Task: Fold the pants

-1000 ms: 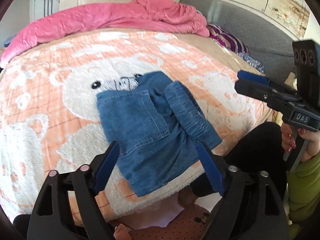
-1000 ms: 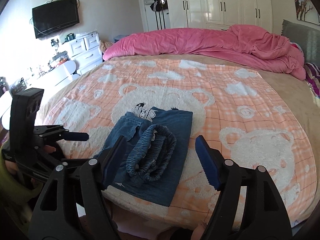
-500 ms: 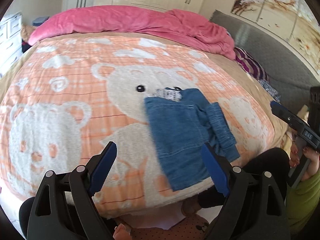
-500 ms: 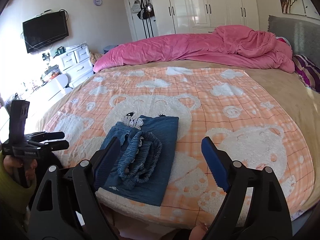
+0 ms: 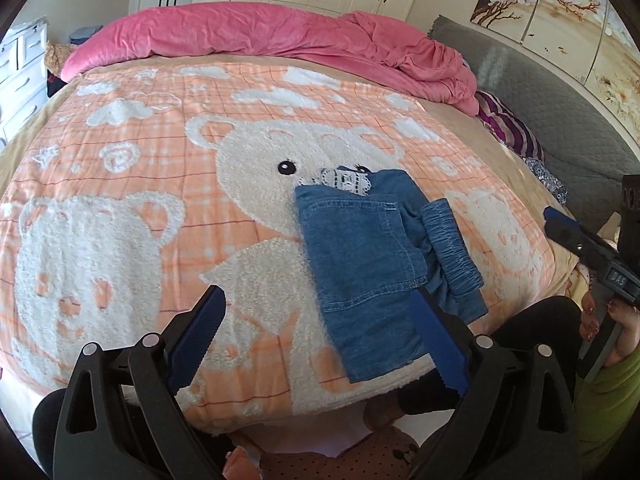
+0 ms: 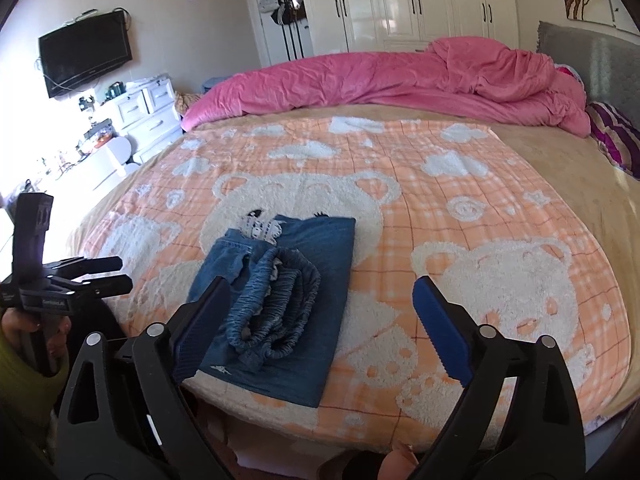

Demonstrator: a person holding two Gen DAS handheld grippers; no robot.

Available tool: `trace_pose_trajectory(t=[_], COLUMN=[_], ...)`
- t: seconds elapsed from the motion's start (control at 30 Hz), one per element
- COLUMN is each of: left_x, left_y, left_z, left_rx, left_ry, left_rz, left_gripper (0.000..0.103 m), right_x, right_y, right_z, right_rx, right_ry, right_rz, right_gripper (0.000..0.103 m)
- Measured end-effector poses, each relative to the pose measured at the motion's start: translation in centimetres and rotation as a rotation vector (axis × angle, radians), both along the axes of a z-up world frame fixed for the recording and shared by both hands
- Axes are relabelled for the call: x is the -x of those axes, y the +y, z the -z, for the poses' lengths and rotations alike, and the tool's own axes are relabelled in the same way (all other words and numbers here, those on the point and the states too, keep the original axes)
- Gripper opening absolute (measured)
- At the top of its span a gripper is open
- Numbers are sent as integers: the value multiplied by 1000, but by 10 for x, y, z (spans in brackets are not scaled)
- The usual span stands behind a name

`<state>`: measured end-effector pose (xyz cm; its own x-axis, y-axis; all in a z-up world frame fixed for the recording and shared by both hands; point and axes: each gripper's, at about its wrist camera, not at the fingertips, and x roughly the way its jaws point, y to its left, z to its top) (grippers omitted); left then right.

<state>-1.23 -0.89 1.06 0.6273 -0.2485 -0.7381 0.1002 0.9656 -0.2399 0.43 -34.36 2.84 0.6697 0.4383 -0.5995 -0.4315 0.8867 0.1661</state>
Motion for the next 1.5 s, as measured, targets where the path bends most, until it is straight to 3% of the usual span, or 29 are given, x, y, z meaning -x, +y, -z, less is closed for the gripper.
trace_pose_trajectory(t=[0.3,0.43,0.6,0.7,1.07,1.23,1.4,1.5], left_x=[-36,-59,-80,-83,-87,-91,-93,-94], left_y=[-26,-37,-40,-37,-35,-37,-40,-39], left_z=[-2,-3,15,28,48,59,65,66], left_rx=[-40,-45,-44,-5,26,20,4,8], left_ry=[7,13,53,67,71,95,106,106], left_rz=[-22,-16,-46,-56,-52,-45,-49,-48], left_gripper=[98,98,98,98,98,98,98,98], right_x=[-51,-68,-74,-75,-75,-78,-82,-84], right_y=[9,12,16,16,26,29,27,26], right_z=[19,22,45,56,81,88,94,98], right_rx=[63,30,26,35,101,98,27,-6], right_ry=[117,132,186,207,221,238,282,305], right_rz=[41,64,60,59,22,0,-22,-20], right_gripper=[89,91,91,91,91,84,68,67])
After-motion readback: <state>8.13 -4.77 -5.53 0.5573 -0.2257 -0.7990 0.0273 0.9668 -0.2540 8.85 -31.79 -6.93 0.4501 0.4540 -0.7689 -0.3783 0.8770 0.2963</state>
